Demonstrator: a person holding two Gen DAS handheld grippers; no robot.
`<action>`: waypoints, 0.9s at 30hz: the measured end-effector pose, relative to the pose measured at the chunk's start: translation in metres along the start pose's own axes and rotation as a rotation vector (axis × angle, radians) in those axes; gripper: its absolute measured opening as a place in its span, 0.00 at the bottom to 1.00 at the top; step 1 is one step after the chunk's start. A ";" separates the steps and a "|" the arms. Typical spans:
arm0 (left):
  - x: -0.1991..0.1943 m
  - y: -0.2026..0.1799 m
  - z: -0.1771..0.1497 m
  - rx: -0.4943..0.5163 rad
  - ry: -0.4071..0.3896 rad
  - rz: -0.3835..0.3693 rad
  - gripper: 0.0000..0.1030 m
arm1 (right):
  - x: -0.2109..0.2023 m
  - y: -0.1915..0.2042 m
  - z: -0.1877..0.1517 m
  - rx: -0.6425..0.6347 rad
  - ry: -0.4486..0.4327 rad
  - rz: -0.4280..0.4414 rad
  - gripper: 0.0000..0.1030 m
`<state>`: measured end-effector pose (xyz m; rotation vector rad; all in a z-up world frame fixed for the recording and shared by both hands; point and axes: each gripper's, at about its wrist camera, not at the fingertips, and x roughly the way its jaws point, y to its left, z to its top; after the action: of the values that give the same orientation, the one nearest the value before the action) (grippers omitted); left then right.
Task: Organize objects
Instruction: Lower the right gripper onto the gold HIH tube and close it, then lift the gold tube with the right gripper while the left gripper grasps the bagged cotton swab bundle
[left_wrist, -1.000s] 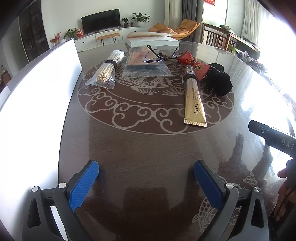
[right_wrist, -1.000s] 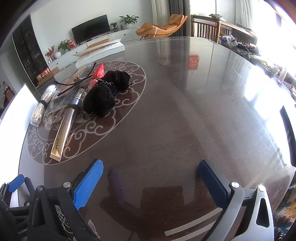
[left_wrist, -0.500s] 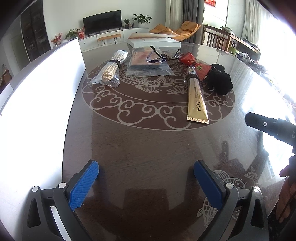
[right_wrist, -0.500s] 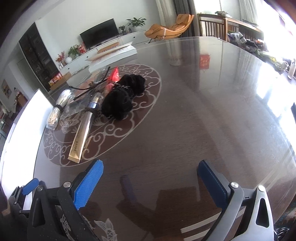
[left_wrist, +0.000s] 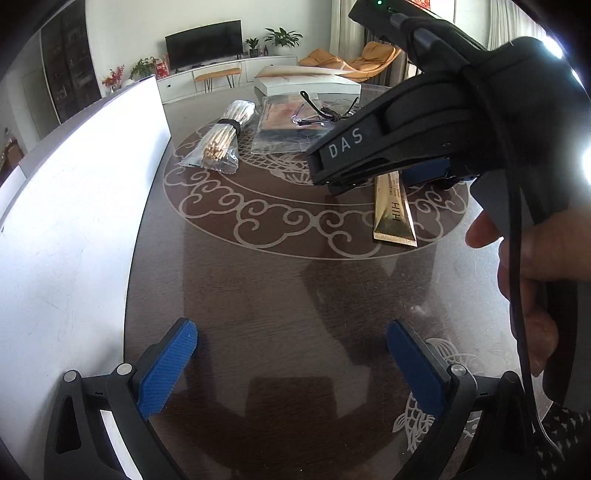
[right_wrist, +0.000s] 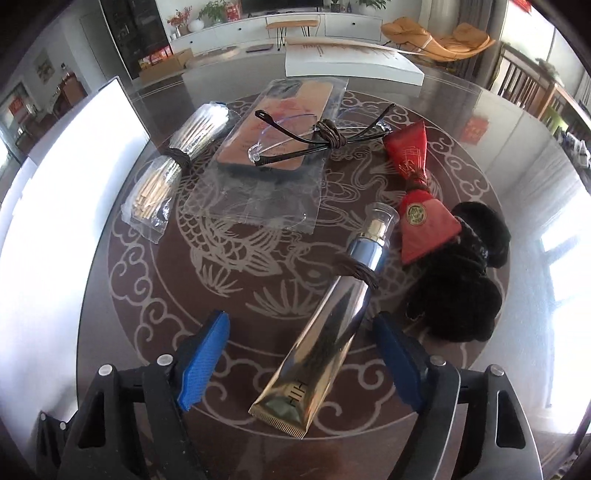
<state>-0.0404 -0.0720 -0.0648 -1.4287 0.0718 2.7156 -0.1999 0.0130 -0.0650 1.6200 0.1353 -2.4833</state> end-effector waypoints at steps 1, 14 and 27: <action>0.000 0.000 0.000 0.000 0.000 0.000 1.00 | -0.002 -0.001 -0.002 -0.001 -0.017 -0.008 0.57; 0.000 -0.001 0.000 0.000 0.001 0.002 1.00 | -0.048 -0.084 -0.100 0.108 -0.179 -0.073 0.27; -0.021 0.006 0.069 -0.020 -0.084 0.091 0.97 | -0.058 -0.110 -0.120 0.204 -0.207 -0.063 0.74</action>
<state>-0.0861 -0.0737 -0.0085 -1.3464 0.1077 2.8541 -0.0903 0.1464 -0.0628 1.4348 -0.0995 -2.7726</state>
